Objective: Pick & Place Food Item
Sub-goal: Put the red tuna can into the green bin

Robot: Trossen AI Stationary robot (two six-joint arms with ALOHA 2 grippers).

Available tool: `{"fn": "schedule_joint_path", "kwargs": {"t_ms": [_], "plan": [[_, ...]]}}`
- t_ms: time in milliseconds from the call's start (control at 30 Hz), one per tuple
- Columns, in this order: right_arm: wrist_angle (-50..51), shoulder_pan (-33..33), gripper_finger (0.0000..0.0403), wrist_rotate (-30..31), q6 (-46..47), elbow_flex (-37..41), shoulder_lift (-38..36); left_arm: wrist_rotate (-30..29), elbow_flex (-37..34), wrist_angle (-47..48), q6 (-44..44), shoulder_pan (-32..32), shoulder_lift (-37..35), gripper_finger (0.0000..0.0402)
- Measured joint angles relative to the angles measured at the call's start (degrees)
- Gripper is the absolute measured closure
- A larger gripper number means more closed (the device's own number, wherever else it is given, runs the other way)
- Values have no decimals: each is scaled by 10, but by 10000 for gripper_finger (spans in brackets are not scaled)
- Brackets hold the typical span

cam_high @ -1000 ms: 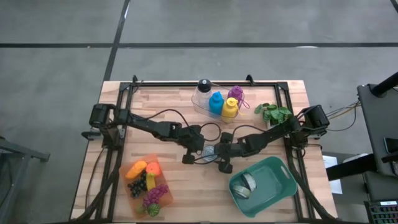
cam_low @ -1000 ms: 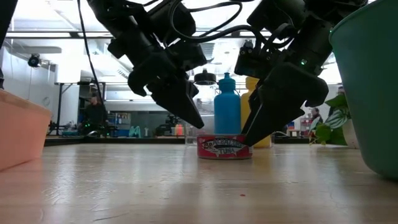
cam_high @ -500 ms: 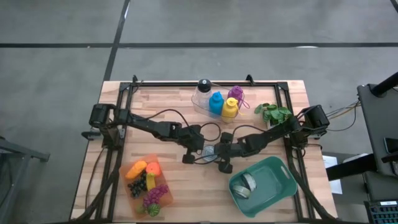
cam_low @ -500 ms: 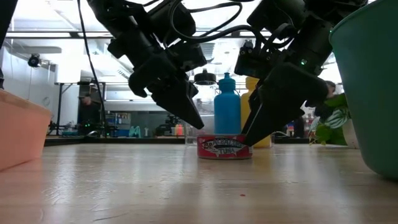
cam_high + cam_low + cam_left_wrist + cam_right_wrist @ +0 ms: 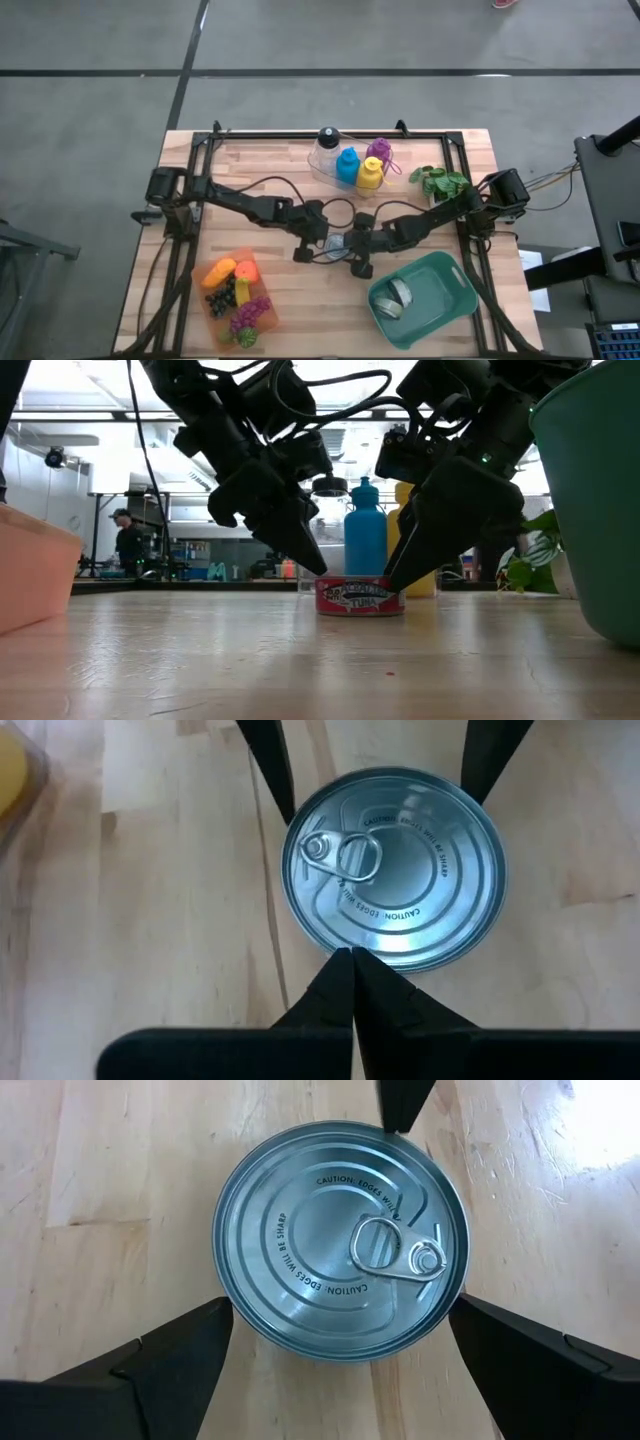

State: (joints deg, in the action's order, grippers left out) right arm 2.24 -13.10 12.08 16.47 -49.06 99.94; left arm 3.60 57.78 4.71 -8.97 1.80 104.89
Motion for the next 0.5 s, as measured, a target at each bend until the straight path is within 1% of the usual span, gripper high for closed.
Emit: {"fn": "schedule_joint_path", "kwargs": {"t_ms": [133,500], "plan": [[0,0,33,-1,0,0,0,16,1,-7,0,1,12,400],[0,0,33,-2,0,0,0,19,1,-8,0,2,13,400]]}}
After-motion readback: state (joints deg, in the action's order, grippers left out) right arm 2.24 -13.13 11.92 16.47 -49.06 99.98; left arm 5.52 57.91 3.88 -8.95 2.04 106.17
